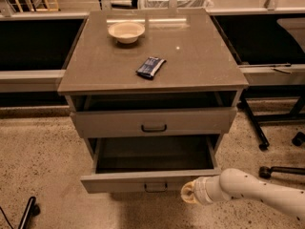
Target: Close middle drawer
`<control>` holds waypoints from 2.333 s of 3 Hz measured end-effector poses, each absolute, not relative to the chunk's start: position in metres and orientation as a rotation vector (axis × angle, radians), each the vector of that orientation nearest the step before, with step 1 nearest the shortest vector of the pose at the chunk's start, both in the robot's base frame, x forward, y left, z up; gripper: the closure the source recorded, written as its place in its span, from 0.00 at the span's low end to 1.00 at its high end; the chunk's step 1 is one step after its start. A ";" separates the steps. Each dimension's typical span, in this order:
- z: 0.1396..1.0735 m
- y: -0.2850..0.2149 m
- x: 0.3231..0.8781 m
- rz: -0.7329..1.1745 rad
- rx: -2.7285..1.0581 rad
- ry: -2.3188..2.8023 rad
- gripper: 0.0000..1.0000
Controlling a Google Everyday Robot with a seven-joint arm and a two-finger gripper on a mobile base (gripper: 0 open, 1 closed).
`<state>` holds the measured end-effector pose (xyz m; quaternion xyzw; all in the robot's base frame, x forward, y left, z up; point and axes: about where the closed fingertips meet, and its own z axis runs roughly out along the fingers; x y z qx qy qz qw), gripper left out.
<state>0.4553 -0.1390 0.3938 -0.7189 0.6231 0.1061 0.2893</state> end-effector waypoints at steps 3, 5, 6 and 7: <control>0.381 -0.140 0.492 0.245 -1.803 1.676 0.18; 0.378 -0.142 0.497 0.295 -1.806 1.689 0.00; 0.372 -0.136 0.494 0.306 -1.825 1.715 0.18; 0.365 -0.131 0.508 0.319 -1.841 1.720 0.42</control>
Offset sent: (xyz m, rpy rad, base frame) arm 0.0428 -0.0037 -0.0120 0.0602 -0.0838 -0.0862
